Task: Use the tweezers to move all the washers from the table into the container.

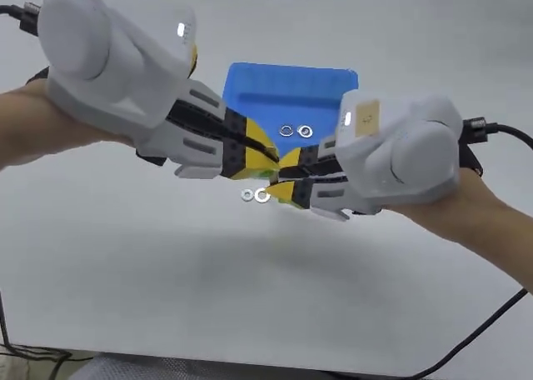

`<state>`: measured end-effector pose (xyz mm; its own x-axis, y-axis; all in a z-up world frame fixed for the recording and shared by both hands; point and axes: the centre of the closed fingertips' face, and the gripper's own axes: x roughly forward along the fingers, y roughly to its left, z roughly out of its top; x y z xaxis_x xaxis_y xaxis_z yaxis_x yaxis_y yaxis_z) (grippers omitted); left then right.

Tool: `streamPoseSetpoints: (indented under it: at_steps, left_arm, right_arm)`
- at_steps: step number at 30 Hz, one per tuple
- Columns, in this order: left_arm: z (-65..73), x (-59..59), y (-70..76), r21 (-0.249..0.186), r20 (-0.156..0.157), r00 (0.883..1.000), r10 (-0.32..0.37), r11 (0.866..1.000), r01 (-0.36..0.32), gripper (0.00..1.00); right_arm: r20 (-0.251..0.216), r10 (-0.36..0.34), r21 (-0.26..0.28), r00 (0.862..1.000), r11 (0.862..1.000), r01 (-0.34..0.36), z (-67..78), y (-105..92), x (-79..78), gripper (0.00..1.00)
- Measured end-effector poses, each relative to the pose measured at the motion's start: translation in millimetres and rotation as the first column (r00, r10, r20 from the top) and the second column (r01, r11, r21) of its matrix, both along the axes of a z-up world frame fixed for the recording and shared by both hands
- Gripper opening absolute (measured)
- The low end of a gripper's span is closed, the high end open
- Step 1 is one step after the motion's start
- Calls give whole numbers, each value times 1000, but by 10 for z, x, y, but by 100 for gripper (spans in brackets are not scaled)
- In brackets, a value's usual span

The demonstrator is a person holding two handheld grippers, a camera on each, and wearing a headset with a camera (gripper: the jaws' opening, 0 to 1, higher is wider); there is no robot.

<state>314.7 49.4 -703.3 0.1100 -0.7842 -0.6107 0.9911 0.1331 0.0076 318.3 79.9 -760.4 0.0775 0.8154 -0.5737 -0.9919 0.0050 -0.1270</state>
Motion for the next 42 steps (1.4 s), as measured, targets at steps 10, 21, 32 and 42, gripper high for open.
streamPoseSetpoints:
  at_steps: [10,21,32,42]
  left_arm:
    - [338,-23,78,-26,40,999,-6,1000,7,7]
    - [589,149,156,-3,120,992,-29,1000,29,7]
    - [560,488,199,25,154,986,-58,998,55,7]
    - [246,847,303,63,130,991,-44,997,36,7]
  right_arm:
    - [63,27,13,998,1000,-28,361,47,4,10]
    - [119,10,49,993,999,-16,631,164,216,10]
    - [166,6,19,986,1000,-9,612,208,559,10]
    - [125,0,3,992,1000,0,331,290,841,10]
